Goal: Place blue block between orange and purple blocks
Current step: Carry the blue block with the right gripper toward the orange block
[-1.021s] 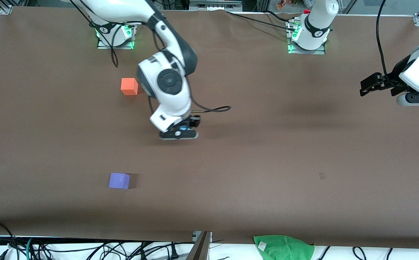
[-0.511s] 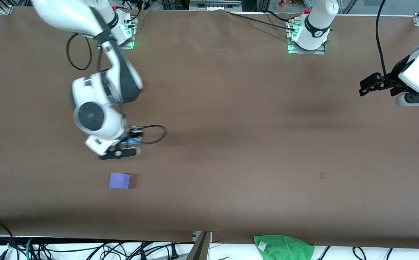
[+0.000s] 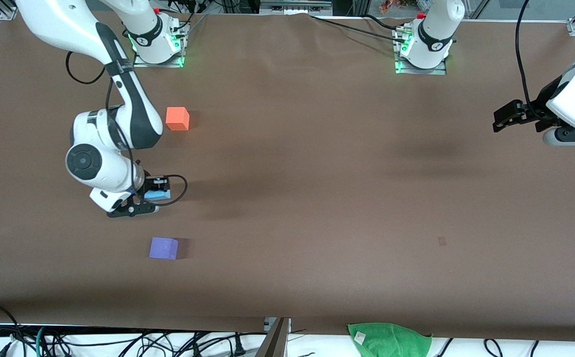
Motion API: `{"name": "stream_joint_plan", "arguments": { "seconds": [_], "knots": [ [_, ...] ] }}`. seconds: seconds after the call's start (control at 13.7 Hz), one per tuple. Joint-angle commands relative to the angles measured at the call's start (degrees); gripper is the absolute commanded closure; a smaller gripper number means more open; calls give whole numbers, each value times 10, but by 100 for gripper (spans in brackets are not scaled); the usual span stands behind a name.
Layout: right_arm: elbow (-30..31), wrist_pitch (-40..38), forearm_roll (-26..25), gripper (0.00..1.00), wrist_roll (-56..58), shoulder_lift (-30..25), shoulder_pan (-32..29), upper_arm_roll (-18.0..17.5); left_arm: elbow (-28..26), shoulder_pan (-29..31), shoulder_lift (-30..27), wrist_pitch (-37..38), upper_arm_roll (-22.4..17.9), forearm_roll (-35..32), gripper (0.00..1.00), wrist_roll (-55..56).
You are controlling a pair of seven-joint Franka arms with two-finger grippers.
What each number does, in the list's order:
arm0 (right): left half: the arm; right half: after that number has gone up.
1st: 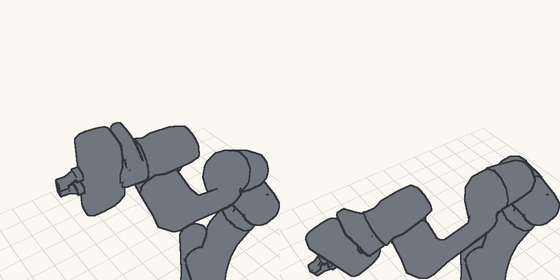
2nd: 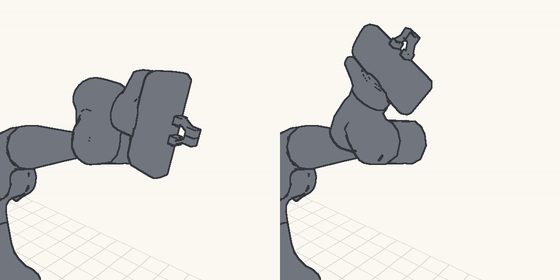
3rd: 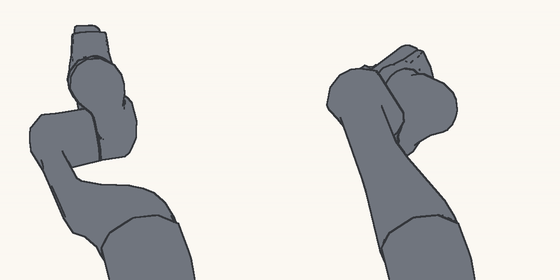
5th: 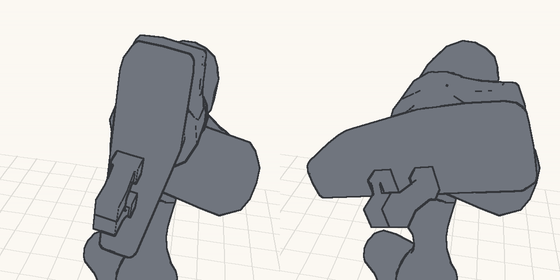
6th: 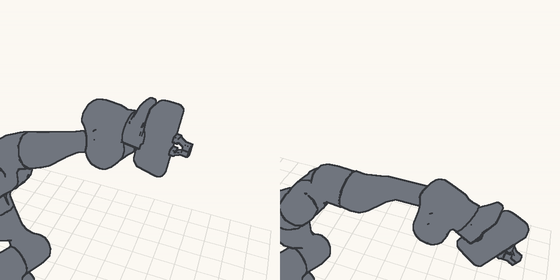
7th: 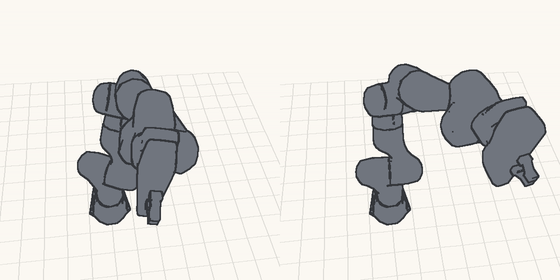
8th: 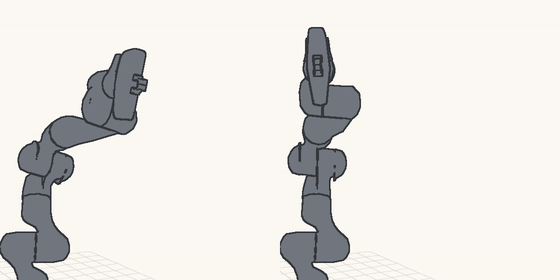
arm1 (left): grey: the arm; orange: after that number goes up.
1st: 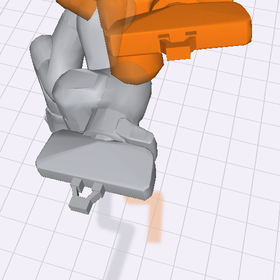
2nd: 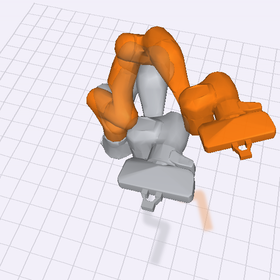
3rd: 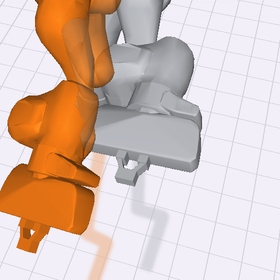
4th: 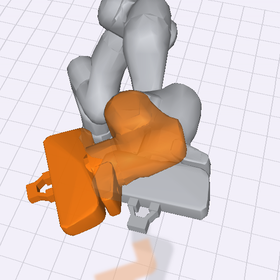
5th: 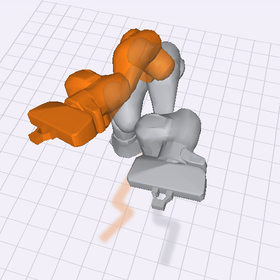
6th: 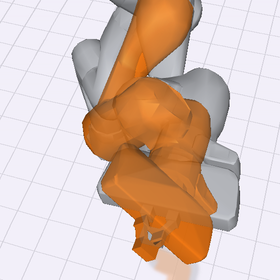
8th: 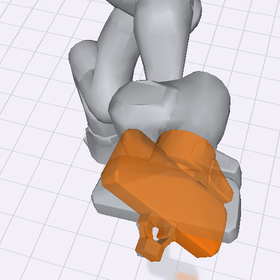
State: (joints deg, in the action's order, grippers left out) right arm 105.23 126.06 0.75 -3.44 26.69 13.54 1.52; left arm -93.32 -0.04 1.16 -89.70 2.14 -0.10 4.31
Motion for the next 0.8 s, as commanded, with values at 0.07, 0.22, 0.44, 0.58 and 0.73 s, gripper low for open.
{"name": "stream_joint_plan", "arguments": {
  "seconds": [0.07,0.22,0.44,0.58,0.73],
  "knots": [
    [94,78,12,51,-2,-37,1,0,17,0,7,13,0,9,0,-1],
    [141,140,12,51,-7,-41,1,0,17,0,7,13,0,9,0,0],
    [156,156,11,51,-44,-40,2,-4,17,0,7,13,0,9,0,0],
    [157,156,11,51,-45,-38,2,-4,17,0,7,13,0,9,0,0],
    [161,159,11,51,-46,-36,3,-4,17,0,7,13,0,9,0,-1]
  ]
}}
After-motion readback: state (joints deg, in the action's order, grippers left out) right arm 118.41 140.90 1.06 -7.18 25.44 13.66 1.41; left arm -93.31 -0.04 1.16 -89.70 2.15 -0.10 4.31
